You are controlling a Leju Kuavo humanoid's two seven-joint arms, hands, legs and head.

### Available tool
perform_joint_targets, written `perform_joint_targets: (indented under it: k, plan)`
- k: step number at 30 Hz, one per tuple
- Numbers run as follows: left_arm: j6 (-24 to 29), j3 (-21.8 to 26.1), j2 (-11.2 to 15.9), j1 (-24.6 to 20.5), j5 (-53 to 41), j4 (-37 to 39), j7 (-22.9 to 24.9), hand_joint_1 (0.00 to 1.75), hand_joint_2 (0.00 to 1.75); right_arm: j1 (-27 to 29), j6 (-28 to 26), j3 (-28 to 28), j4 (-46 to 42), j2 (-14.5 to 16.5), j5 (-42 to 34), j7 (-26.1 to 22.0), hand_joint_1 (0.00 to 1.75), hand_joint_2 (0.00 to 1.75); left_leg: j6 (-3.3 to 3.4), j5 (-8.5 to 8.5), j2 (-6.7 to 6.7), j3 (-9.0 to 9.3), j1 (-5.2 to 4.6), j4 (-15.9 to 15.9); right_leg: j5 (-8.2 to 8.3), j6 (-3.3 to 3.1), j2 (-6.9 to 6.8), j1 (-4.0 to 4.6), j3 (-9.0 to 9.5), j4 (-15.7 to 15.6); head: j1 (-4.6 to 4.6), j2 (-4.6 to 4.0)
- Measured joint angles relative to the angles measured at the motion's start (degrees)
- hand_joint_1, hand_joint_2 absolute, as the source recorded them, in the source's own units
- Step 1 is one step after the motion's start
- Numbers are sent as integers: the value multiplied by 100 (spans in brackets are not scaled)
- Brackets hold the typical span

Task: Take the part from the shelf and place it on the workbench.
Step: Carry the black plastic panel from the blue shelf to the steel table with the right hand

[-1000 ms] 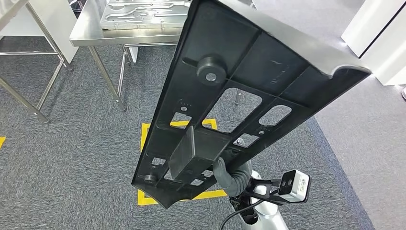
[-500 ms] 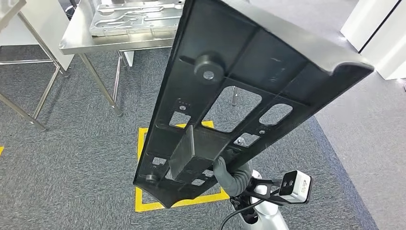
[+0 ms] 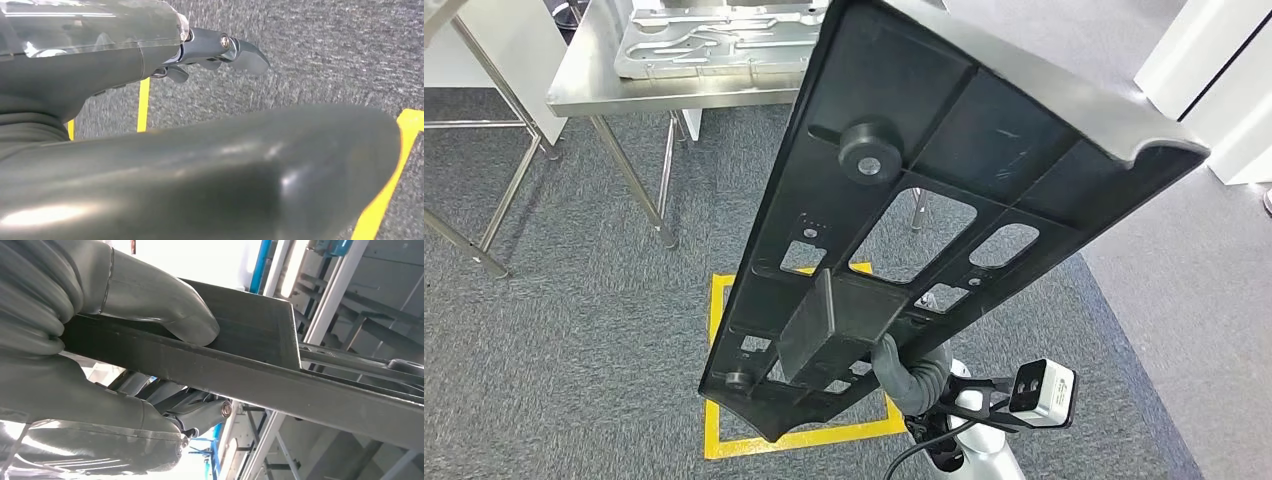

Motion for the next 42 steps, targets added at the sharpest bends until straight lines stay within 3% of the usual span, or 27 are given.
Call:
perform_joint_targets:
  k: [2,4,7,9,10,13,14,15,18,19,20,23,25,28,29,30,31,33,34,36,39,40,42]
  plan:
    - [-1,0,-3,5,-3,1,-4,0,0,2,7,-9,-4,0,11,-1,175,175,-25,-102,-2,138,-5,-6,579,-66,-12,20,213,-770,1,0]
    - [-2,-1,-11,-2,-13,1,-13,0,0,1,10,-28,-14,1,46,-1,175,175,-75,-181,-1,223,-14,-21,828,-142,-37,67,389,-1343,1,0]
    - [-11,-1,-8,-14,-22,0,-23,0,0,15,9,-50,-38,7,84,2,175,175,-182,-220,21,293,-28,-1,809,-235,-33,76,462,-1491,0,0]
    - [-17,-1,1,-26,-24,0,-28,0,0,16,8,-63,-49,21,86,2,175,175,-226,-262,20,232,-24,232,795,-290,-28,42,576,-1543,1,0]
    - [-17,-2,5,-33,-24,0,-29,0,0,16,8,-68,-53,33,86,2,175,175,-244,-340,17,89,-17,510,776,-313,-29,31,628,-1562,-1,0]
    - [-19,-3,8,-23,-24,0,-31,0,0,27,11,-76,-59,55,86,2,175,175,-306,-763,13,-592,-7,1558,672,-343,-17,34,733,-1568,-1,0]
    - [-19,-3,10,-12,-24,0,-31,0,0,35,12,-79,-59,55,87,2,175,175,-319,-822,13,-736,-6,1671,630,-339,-6,34,783,-1568,-1,0]
    - [-19,-3,13,-4,-24,0,-31,0,0,39,14,-82,-59,55,87,2,175,175,-320,-752,14,-781,-6,1579,585,-332,4,33,844,-1567,-1,0]
    - [-23,-3,26,6,-24,0,-33,0,0,42,31,-96,-58,61,88,3,175,175,-266,-7,17,-536,-16,536,431,-282,20,38,1042,-1559,0,0]
    - [-25,-3,31,6,-24,0,-32,0,0,41,39,-101,-58,64,90,4,175,175,-227,156,18,-464,-30,280,386,-252,24,46,1078,-1554,1,0]
    - [-28,-3,33,8,-24,0,-32,0,0,42,46,-105,-58,68,93,5,175,175,-180,241,17,-429,-44,143,353,-218,28,53,1105,-1544,1,0]
    - [-40,-2,36,8,-23,0,-36,0,0,34,59,-114,-61,78,98,8,175,175,-49,247,4,-357,-40,93,326,-117,29,61,1123,-1444,0,0]
    - [-59,-3,33,-1,-23,0,-41,0,0,14,63,-117,-61,81,98,7,175,175,8,224,-2,-271,-19,56,227,-62,16,49,927,-1048,1,0]
    - [-73,-3,35,-5,-23,0,-43,0,0,10,71,-125,-57,81,98,4,175,175,49,142,-4,-194,-23,40,-179,12,1,13,225,3,0,0]
    - [-75,-2,35,-2,-22,0,-44,0,0,13,74,-129,-54,81,98,4,175,175,49,108,-7,-161,-25,41,-230,24,-1,6,58,167,0,0]
    - [-77,-2,35,0,-21,0,-44,0,0,14,77,-132,-49,81,98,4,175,175,45,70,-12,-115,-27,41,-156,21,-3,3,-7,126,0,0]
    - [-79,-1,35,1,-21,0,-45,0,0,11,81,-134,-45,81,97,4,175,175,37,28,-18,-56,-29,40,51,3,-4,6,37,-133,0,0]
    - [-81,-2,25,-1,-24,2,-45,0,0,1,87,-138,-41,81,96,4,175,175,10,-59,-27,55,-34,36,586,-83,-17,42,280,-928,1,0]
    - [-81,-2,17,-5,-27,3,-45,0,0,-5,90,-142,-40,81,97,4,175,175,-15,-95,-31,88,-34,30,710,-125,-25,68,373,-1232,3,0]
    - [-80,-3,4,-9,-35,4,-46,0,0,-10,93,-150,-41,81,98,5,175,175,-86,-127,-31,127,-35,24,737,-205,-36,107,435,-1463,6,0]
    - [-80,-3,10,-16,-49,3,-50,0,0,-9,96,-161,-43,85,96,5,175,175,-192,-165,-25,174,-33,157,770,-296,-31,74,604,-1579,5,0]
    - [-80,-3,11,-24,-54,3,-52,0,0,-12,101,-165,-43,89,93,5,175,175,-215,-245,-25,103,-28,335,759,-316,-33,60,675,-1603,5,0]
    - [-78,-5,13,-31,-61,4,-53,0,0,-4,113,-175,-44,95,86,3,175,175,-250,-520,-27,-264,-15,983,703,-347,-36,54,766,-1623,4,0]
